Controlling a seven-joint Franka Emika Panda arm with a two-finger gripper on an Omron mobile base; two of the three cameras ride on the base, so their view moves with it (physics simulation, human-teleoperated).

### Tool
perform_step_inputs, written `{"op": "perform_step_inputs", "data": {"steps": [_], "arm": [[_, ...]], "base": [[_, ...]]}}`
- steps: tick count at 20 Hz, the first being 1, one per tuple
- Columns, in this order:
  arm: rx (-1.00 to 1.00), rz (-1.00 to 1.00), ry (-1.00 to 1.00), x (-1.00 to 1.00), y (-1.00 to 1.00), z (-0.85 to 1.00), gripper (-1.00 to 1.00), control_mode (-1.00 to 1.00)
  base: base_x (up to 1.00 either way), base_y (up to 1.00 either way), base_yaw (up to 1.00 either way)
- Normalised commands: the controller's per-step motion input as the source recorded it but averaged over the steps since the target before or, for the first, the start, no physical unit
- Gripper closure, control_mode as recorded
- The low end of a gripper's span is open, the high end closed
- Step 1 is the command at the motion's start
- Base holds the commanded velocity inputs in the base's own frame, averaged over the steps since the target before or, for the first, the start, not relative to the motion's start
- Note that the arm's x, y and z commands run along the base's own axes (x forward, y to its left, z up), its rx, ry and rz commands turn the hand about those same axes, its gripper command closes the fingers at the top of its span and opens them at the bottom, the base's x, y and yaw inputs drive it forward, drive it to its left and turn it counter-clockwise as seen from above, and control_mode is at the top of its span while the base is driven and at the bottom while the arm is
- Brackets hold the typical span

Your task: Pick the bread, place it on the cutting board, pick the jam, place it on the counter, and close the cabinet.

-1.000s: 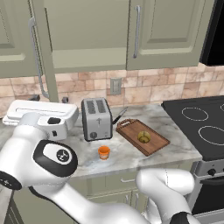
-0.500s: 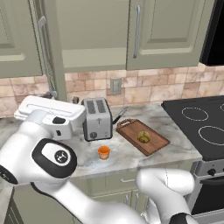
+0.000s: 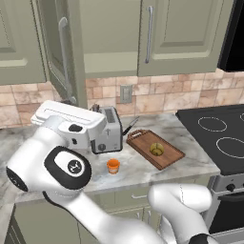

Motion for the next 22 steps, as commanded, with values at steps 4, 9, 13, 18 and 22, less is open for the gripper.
{"op": "perform_step_inputs", "data": {"steps": [4,9,13,18,22], "arm": [[0.00,-0.08,0.00,0.06,-0.34,0.00,-1.00,-1.00],[0.00,-0.08,0.00,0.05,-0.33,0.00,-1.00,-1.00],[0.00,-0.08,0.00,0.07,-0.30,0.00,-1.00,-1.00],[0.00,-0.10,-0.01,0.08,-0.28,0.00,-1.00,-1.00],[0.00,-0.11,0.00,0.08,-0.26,0.00,-1.00,-1.00]], "base": [[0.00,0.00,0.00],[0.00,0.00,0.00],[0.00,0.00,0.00],[0.00,0.00,0.00],[0.00,0.00,0.00]]}}
